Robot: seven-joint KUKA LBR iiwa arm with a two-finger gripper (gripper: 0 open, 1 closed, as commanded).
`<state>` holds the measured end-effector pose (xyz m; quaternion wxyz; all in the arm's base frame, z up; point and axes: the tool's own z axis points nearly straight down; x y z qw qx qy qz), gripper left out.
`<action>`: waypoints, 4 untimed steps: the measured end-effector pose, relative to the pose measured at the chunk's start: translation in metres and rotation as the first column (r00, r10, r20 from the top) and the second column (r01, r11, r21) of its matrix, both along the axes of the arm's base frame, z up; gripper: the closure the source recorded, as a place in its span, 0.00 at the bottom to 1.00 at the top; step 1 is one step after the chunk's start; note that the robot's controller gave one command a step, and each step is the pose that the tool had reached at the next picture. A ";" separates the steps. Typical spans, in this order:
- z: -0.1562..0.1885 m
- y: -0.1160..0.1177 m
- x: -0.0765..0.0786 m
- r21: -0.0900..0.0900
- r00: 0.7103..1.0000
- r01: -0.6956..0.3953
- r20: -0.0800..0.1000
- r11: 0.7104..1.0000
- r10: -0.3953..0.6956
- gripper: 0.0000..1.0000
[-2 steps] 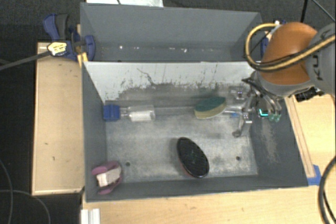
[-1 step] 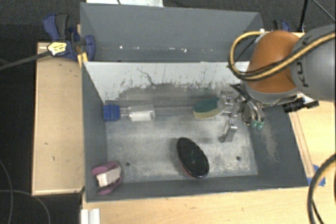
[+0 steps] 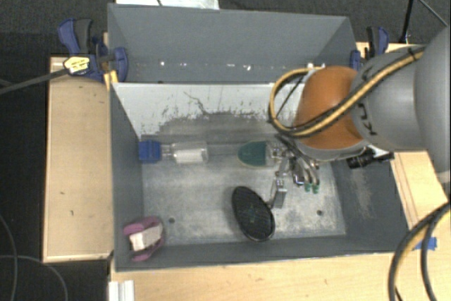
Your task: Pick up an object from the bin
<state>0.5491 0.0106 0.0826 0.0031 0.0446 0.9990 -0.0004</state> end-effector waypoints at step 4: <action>0.001 0.027 0.043 0.007 0.973 0.229 0.009 0.973 -0.229 0.00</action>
Offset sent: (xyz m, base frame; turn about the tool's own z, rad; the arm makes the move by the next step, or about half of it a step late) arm -0.0452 0.0324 0.0058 0.1462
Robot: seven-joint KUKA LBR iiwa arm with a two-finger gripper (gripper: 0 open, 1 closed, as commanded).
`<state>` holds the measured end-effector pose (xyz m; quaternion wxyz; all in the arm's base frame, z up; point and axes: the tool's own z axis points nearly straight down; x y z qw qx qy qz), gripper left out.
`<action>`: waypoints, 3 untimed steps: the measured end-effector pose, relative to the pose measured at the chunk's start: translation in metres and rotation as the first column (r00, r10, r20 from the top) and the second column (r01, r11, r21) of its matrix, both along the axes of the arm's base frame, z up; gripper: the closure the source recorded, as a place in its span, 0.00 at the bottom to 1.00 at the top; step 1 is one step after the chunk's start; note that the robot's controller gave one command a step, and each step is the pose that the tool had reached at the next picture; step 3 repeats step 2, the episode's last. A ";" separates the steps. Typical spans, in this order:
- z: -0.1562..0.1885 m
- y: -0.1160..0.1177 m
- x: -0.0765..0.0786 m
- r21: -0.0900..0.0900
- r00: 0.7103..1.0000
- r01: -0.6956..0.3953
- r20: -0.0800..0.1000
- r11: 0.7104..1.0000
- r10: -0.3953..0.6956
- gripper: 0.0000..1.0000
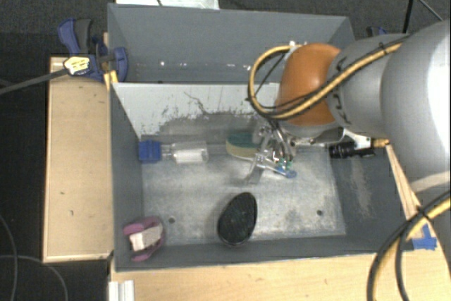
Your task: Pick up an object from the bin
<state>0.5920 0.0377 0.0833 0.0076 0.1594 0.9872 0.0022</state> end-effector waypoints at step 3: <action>0.120 0.007 -0.019 -0.001 1.000 -0.010 -0.006 1.000 0.010 1.00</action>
Offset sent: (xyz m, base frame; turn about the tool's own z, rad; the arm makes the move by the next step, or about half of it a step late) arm 0.0000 0.0000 0.0000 0.0000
